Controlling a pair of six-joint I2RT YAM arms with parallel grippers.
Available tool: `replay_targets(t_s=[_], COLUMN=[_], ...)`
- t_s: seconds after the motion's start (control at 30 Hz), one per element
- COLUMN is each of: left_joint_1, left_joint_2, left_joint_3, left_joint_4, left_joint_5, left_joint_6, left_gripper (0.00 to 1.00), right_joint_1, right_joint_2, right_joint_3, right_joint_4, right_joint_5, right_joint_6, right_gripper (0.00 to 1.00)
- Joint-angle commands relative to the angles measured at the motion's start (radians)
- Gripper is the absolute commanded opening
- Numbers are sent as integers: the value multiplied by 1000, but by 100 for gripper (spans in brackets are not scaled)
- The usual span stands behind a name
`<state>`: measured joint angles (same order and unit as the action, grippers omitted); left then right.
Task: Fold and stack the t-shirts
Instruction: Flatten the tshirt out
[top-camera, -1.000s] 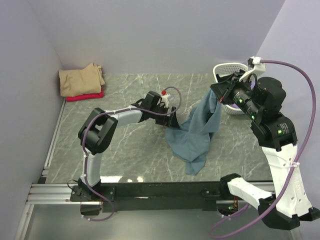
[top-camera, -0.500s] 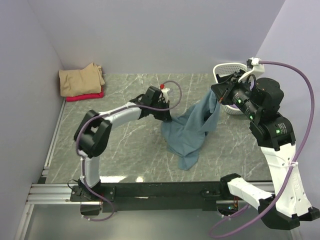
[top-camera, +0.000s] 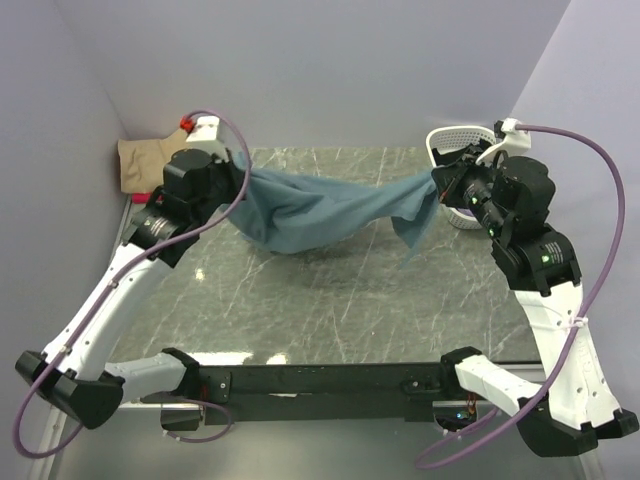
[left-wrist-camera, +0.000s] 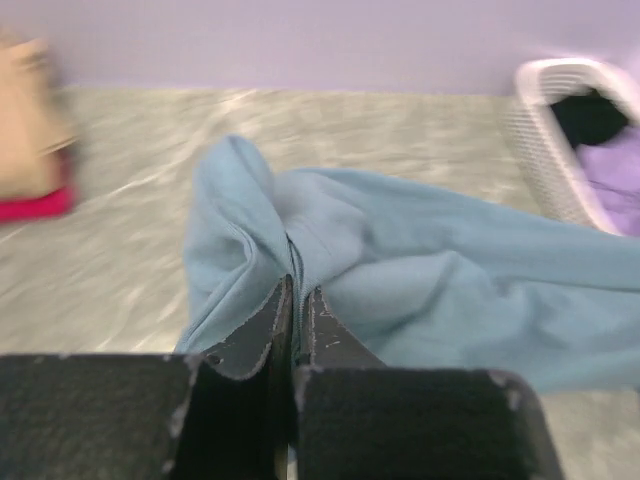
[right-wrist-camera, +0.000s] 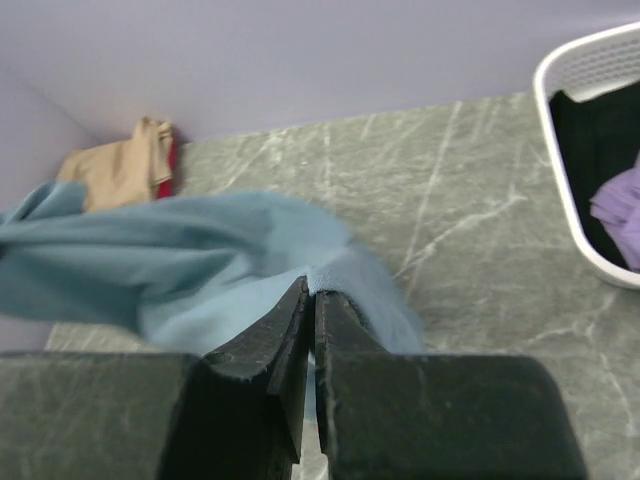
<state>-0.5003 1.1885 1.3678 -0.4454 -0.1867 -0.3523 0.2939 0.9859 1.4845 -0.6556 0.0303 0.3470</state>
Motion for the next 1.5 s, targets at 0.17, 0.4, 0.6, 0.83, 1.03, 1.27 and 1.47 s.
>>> replay_targets(t_s=[0.17,0.4,0.6,0.83,1.03,1.27,1.47], left_joint_1=[74,97,105,103,83,60,26], left_joint_2=[-90,-125,-69,163,279,454,551], left_joint_3=[-49,-131,-196,-234,-266,-202,-156], left_joint_4=[-260,-293,-179,9,184,232,208], left_joint_5=[-312,-390,-52,365,449,538,507], left_joint_6=[10,-24,41,30,-5,-4,9], left_gripper=[24,1,25,49,52,55,56], right_joint_1=[-4,-2,-2,-2,-2,-2,-4], right_joint_2=[3,-2,33,23,53,73,74], right_joint_3=[8,-71,-23,-62,-64,-79,-81], right_joint_4=[88,88,39,73,76,96,99], right_joint_5=[221,149,62,-12,-53,-90,-95], right_joint_6=[-42,-42,-71,-52,-57,-60,-65], right_gripper=[8,3,5,6,6,7,7])
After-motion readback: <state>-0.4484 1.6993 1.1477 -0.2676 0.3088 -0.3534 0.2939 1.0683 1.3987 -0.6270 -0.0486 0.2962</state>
